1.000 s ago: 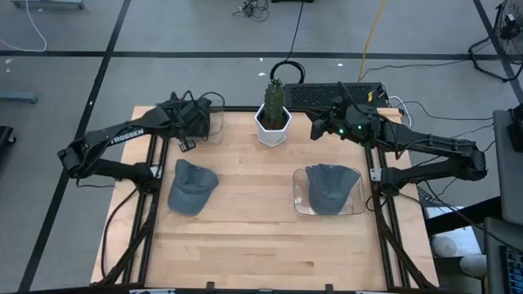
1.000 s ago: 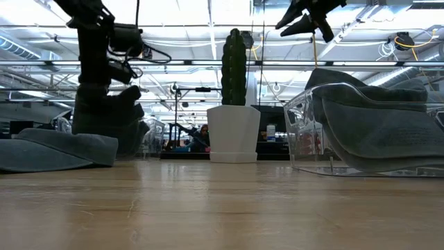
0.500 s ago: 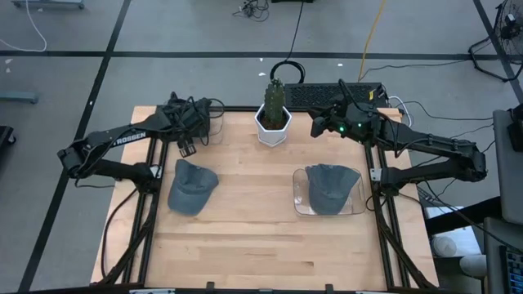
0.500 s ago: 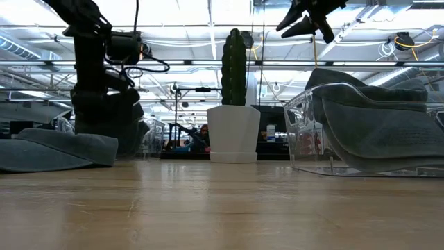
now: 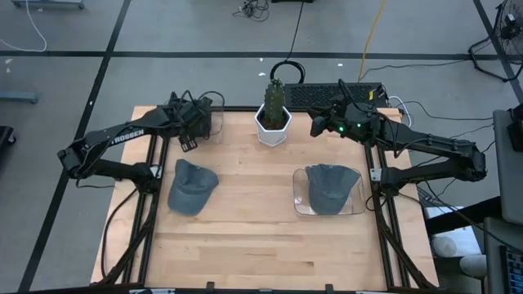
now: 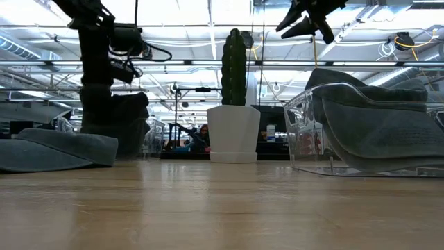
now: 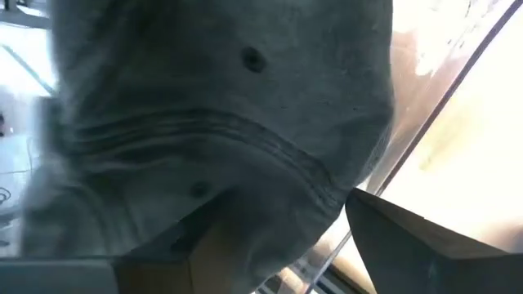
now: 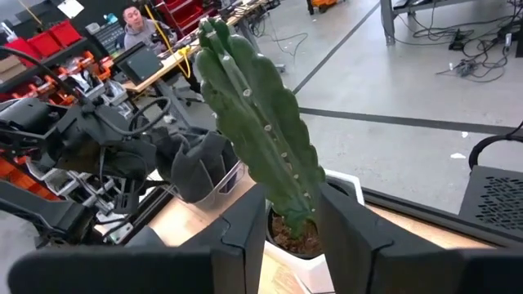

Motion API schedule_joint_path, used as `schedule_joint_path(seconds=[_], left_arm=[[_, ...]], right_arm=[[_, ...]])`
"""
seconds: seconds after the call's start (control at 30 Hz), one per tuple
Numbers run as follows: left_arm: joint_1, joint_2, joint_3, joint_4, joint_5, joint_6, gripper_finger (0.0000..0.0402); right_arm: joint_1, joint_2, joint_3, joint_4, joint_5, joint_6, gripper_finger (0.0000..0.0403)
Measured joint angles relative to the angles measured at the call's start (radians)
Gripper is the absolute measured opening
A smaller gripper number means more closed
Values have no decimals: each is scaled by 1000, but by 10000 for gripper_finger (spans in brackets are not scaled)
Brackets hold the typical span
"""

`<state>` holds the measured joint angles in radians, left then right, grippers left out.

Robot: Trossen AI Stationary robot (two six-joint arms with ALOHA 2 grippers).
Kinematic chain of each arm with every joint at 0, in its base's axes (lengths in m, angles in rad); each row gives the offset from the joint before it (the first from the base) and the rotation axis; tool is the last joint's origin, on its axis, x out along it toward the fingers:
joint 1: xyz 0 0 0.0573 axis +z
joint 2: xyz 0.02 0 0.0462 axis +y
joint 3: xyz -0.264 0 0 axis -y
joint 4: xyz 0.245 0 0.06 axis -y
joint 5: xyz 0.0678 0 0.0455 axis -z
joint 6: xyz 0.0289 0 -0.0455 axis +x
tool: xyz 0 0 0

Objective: Pick & Place hat
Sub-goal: Put the black cap into the top transparent bin

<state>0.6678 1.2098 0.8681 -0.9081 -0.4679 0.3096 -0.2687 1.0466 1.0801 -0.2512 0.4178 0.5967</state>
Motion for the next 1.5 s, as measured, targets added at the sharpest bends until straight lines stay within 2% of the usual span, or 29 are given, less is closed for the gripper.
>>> schedule_joint_path(seconds=[0.13, 0.27, 0.37, 0.5, 0.6, 0.73, 0.87, 1.13, 1.27, 1.33, 1.5], left_arm=[[9, 0, 44, -38, 23, -2, 235], [11, 0, 83, -87, 1, 7, 236], [14, 0, 141, -109, -28, 7, 230], [44, -1, 216, -102, -2, 10, 217], [104, -1, 208, -60, 40, 9, 202], [205, 23, 138, -55, 104, 13, 178], [273, 33, 78, -12, 130, 108, 156], [307, 39, 70, 99, 138, 104, 125], [301, 44, 84, 71, 112, 90, 123], [289, 37, 119, 44, 111, 36, 122], [272, 0, 208, 2, 229, -41, 122]], right_arm=[[0, 0, 0, 0, 0, 7, 95], [1, 0, 0, 0, -2, 33, 95], [9, 0, 0, 0, -3, 50, 95], [16, 0, 0, 0, -3, 49, 95], [16, 0, 0, 0, -3, 49, 95], [16, 0, 0, -1, -3, 48, 95], [16, 0, 0, -1, -3, 47, 95], [2, 0, 0, -9, -2, 44, 95], [-7, 0, 0, -9, 0, 46, 95], [-7, 0, 0, -8, 0, 46, 95], [-9, 0, 0, -8, 2, 43, 95]])
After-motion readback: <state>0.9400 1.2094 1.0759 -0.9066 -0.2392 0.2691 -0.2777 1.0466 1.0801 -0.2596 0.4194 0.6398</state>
